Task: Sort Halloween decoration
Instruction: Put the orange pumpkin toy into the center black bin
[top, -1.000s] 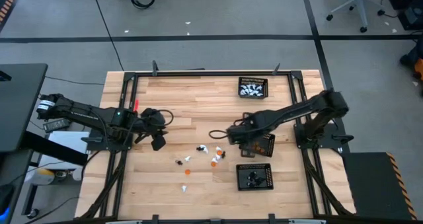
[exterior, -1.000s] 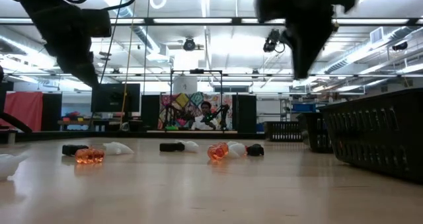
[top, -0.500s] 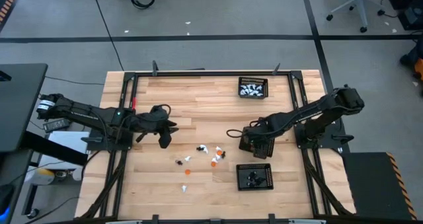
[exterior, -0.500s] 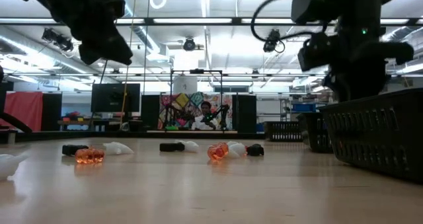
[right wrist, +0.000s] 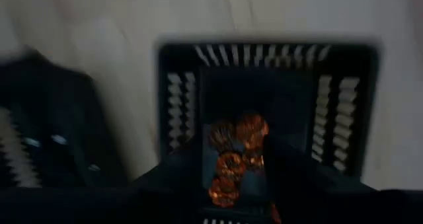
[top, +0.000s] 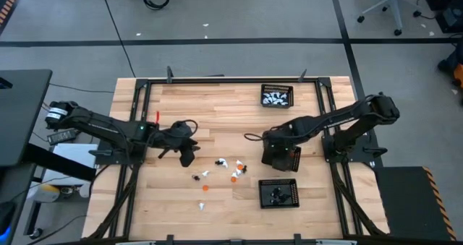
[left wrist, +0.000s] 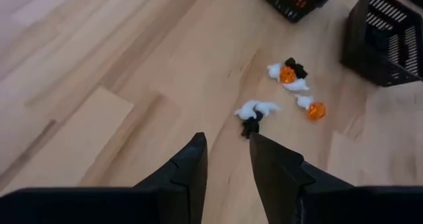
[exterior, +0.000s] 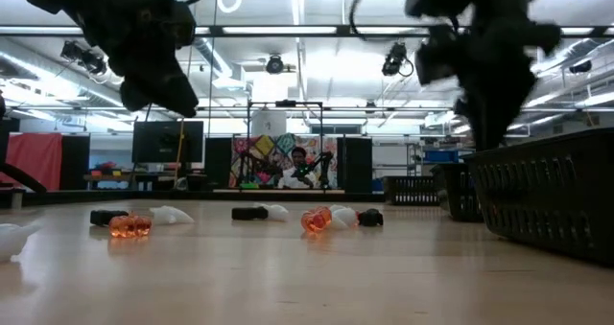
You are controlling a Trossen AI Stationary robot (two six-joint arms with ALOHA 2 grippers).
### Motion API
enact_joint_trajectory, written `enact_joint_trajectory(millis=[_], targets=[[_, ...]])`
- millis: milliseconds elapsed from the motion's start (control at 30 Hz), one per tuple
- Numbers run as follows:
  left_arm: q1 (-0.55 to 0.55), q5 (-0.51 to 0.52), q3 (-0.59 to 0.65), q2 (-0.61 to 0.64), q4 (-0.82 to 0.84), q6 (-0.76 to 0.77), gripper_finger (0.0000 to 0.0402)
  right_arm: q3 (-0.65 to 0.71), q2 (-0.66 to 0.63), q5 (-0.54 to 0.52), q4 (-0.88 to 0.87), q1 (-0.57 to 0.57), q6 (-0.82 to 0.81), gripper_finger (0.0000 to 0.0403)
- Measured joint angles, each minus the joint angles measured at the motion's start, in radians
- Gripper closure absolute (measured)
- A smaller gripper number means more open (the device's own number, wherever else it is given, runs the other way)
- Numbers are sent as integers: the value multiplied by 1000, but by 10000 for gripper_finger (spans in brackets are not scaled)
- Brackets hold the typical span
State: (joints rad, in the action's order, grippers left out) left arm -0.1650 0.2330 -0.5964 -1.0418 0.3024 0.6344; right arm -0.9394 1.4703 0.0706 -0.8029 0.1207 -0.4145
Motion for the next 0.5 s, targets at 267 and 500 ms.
enact_joint_trajectory(millis=[267,500], targets=[[0,-2,0,-6,1,-16,278,-205,100,-73,75,10,75,243],[0,-4,0,-6,10,-78,278,-429,338,36,137,28,191,230]])
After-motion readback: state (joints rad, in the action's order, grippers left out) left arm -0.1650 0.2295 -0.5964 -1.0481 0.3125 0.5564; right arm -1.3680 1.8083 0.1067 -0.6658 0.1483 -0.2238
